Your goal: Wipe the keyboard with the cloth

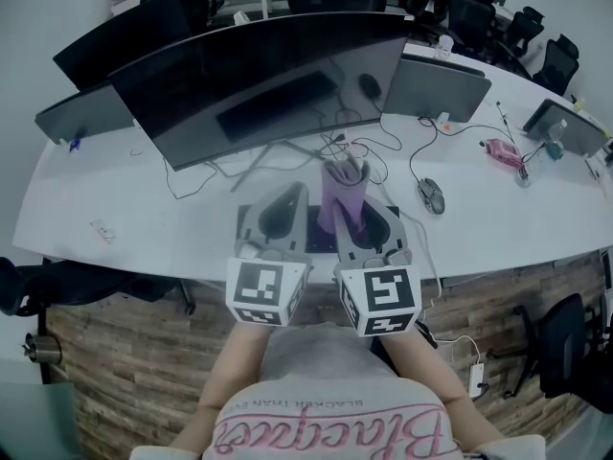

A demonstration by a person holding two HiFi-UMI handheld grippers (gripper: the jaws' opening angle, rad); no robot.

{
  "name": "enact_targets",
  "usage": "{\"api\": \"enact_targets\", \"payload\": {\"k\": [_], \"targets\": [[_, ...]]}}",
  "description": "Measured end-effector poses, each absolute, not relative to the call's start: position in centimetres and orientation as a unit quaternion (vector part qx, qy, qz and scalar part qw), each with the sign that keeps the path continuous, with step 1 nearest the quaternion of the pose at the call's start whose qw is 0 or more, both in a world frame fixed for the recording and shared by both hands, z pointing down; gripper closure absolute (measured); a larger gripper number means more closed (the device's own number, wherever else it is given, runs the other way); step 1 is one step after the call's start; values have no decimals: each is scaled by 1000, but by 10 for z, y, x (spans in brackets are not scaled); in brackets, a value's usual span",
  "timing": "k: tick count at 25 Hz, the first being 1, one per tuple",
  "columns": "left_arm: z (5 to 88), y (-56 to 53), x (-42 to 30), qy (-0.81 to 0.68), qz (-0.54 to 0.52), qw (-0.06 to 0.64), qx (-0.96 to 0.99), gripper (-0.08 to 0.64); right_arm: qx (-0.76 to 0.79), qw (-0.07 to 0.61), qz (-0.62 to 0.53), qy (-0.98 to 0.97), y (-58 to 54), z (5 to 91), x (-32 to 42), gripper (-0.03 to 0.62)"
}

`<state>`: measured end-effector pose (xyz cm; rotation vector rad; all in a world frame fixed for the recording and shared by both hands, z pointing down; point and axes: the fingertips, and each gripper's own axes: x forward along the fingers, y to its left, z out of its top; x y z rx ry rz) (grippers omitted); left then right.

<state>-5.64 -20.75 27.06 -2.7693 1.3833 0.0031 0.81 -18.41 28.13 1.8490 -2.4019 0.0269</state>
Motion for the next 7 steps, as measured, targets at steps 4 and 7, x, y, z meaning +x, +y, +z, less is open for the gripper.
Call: {"api": "enact_targets", "payload": {"k": [4,7], "targets": [[276,-211,-51,439,-6,28,-898,555,610,66,12,-790,-189,287,8,502],[279,-212,-45,432,-11,31,-901,555,611,70,16,-789,-191,289,11,502]]}}
